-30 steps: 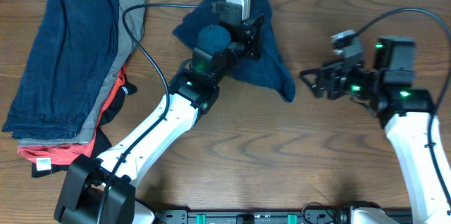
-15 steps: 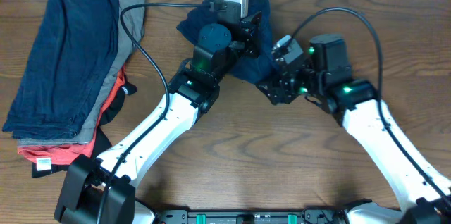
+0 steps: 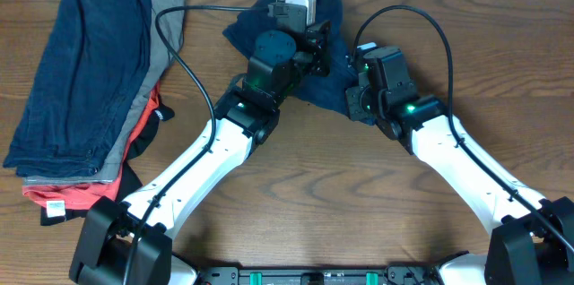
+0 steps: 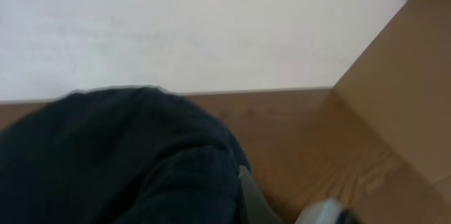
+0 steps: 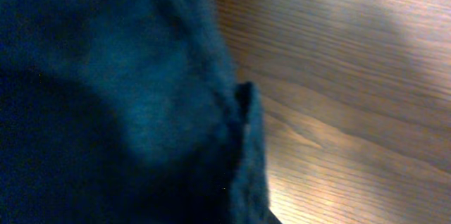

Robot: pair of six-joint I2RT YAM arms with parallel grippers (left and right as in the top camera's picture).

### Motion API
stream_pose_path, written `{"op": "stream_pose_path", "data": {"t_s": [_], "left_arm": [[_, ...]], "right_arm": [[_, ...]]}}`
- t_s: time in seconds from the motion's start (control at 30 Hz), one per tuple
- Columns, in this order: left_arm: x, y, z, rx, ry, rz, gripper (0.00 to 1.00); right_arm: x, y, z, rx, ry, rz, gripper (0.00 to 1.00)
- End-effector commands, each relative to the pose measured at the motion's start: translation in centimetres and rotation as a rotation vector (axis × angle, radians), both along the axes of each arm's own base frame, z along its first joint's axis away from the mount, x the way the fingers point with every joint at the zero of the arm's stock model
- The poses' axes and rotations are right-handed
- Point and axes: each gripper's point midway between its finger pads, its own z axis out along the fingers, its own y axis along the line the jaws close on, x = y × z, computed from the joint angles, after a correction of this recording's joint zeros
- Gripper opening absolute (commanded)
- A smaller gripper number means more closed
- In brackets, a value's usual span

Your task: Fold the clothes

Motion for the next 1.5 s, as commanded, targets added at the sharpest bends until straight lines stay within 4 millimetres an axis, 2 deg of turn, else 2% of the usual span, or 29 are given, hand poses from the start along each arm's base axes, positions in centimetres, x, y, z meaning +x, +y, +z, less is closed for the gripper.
{"op": "stream_pose_path", "data": {"t_s": [0.0, 0.13, 0.27, 0.43, 0.53, 0.67, 0.73, 0.83, 0.93, 1.03, 1.13, 1.2, 1.3, 1.4, 1.47], "left_arm": [[0.2, 0.6, -0.2, 0.032, 0.029, 0.024, 0.06], [-1.2, 1.4, -4.5, 0.161, 0.169, 0.011, 0.06], [-3.5, 2.7, -8.8, 0.293, 0.324, -0.009, 0.06], [-6.9, 4.6, -12.8, 0.477, 0.473, -0.071, 0.06], [-8.4, 5.6, -14.4, 0.543, 0.536, -0.095, 0.06], [-10.0, 6.1, -15.4, 0.568, 0.607, -0.123, 0.08], [-10.7, 5.7, -15.6, 0.577, 0.616, -0.178, 0.17], [-11.9, 4.9, -15.7, 0.598, 0.602, -0.303, 0.36], [-12.0, 4.5, -15.1, 0.601, 0.573, -0.342, 0.68], [-11.4, 4.1, -13.0, 0.581, 0.525, -0.336, 0.81], [-11.6, 4.2, -11.9, 0.588, 0.508, -0.344, 0.85], [-12.3, 4.7, -12.3, 0.612, 0.530, -0.359, 0.86], [-13.8, 5.6, -14.5, 0.669, 0.619, -0.391, 0.86], [-14.3, 6.0, -16.7, 0.704, 0.671, -0.411, 0.86], [-14.1, 5.8, -17.8, 0.708, 0.682, -0.413, 0.95]], "right_arm": [[0.8, -2.5, 0.0, -0.032, -0.002, -0.110, 0.01], [0.2, -3.9, -0.8, -0.050, 0.046, -0.140, 0.01], [-0.2, -5.4, -1.4, -0.044, 0.094, -0.168, 0.01], [-0.1, -6.3, -1.5, 0.049, 0.137, -0.173, 0.01], [0.0, -6.8, -1.5, 0.082, 0.148, -0.179, 0.01], [0.0, -7.0, -1.5, 0.087, 0.150, -0.183, 0.01], [0.0, -7.0, -1.5, 0.087, 0.150, -0.182, 0.01], [0.0, -7.0, -1.5, 0.087, 0.150, -0.182, 0.01], [0.0, -6.9, -1.5, 0.088, 0.150, -0.182, 0.01], [0.1, -6.9, -1.5, 0.092, 0.147, -0.180, 0.01], [0.2, -6.8, -1.4, 0.095, 0.145, -0.178, 0.01], [0.2, -6.8, -1.4, 0.095, 0.145, -0.177, 0.01], [0.3, -6.8, -1.3, 0.097, 0.138, -0.177, 0.01], [0.4, -6.8, -1.3, 0.099, 0.134, -0.176, 0.01], [0.4, -6.7, -1.3, 0.103, 0.135, -0.172, 0.01]]}}
